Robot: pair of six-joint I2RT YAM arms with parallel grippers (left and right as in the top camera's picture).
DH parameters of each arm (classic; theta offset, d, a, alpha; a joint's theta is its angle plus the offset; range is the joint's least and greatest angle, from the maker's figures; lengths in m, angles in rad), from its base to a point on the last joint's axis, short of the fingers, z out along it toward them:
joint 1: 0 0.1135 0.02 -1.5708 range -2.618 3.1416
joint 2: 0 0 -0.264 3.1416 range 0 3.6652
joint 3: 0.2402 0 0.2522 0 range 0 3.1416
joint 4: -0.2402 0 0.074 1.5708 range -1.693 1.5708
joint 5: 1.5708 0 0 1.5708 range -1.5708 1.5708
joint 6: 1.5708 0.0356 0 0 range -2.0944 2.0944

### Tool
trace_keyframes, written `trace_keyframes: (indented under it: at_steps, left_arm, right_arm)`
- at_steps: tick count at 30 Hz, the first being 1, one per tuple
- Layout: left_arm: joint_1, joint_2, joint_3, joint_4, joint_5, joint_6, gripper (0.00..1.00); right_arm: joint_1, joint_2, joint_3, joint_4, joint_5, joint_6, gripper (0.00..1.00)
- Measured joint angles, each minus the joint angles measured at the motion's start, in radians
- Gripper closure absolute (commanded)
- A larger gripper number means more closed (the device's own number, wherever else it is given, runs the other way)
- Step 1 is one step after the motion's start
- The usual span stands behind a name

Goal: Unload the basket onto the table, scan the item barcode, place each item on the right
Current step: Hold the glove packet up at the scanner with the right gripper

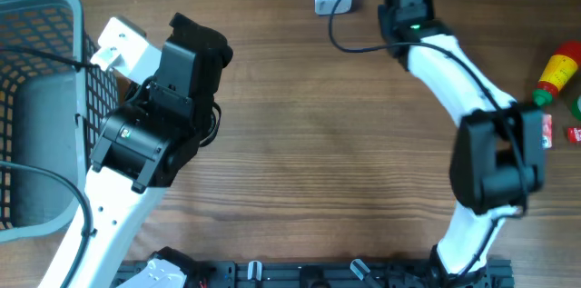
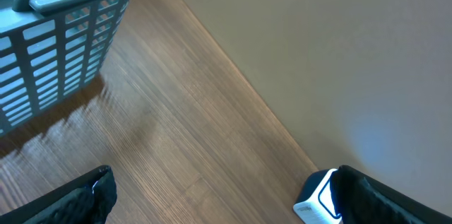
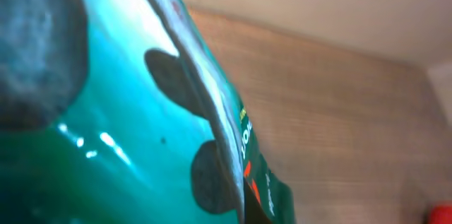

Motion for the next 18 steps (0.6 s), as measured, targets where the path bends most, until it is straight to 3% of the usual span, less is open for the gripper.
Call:
trace_keyframes:
  at_steps: [8,18]
  left_arm:
    - [0.000,0.000,0.000,0.000,0.000,0.000,0.00]
    - [0.000,0.000,0.000,0.000,0.000,0.000,0.00]
  right_arm:
    - [0.066,0.137,-0.001,0.282,0.078,-0.150,0.95]
    - [0.130,0.336,-0.002,0.612,0.322,-0.396,0.95]
